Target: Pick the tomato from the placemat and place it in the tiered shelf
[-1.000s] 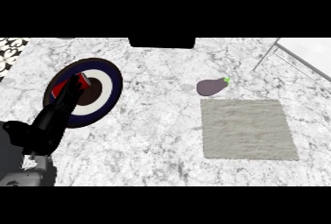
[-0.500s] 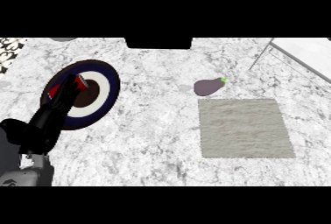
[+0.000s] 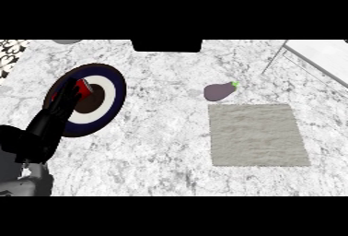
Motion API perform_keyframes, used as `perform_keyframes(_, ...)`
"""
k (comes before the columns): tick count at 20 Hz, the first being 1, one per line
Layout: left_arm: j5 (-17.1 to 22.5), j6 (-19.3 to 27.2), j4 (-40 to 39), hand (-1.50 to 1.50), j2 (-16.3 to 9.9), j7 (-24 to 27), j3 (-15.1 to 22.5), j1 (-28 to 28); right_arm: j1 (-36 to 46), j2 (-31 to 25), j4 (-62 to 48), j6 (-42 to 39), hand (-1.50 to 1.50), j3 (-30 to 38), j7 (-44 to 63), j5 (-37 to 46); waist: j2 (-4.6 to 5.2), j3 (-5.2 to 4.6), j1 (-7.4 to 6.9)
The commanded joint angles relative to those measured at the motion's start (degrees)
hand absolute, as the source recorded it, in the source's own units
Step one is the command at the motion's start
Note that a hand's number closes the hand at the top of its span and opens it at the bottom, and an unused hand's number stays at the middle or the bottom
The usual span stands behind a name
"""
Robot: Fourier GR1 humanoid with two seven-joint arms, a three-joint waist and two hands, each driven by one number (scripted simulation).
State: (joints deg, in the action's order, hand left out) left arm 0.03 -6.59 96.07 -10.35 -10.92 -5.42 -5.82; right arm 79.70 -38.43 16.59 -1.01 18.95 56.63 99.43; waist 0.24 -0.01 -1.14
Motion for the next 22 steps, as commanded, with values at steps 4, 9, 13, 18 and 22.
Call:
perform_keyframes(4,0.0,-0.5,2.4,0.0,0.4,-0.4,0.7,3.4,4.4,-0.7,9.2,8.0,-1.5,0.6,4.1,-0.8,-0.35,-0.02,-0.19)
perform_keyframes(9,-0.7,-0.2,-0.3,0.0,0.1,1.4,0.2,1.5,10.6,-1.4,16.1,10.2,-1.5,2.3,10.6,-0.9,-0.41,-0.11,0.37)
perform_keyframes(13,0.3,-0.7,1.0,0.0,-0.1,0.0,-0.3,3.4,10.1,-2.0,23.0,12.6,-1.5,5.5,14.2,-2.0,-0.95,-0.03,1.17)
perform_keyframes(18,-0.1,0.8,0.4,0.0,0.0,0.0,-1.4,2.4,9.2,-0.9,34.3,8.4,-1.5,9.9,15.6,-4.8,-1.68,0.02,3.47)
perform_keyframes(22,-0.3,1.2,-0.3,0.0,0.4,0.0,-1.8,3.8,6.1,1.3,47.2,3.1,-1.5,11.1,11.8,-7.8,-2.1,0.05,4.68)
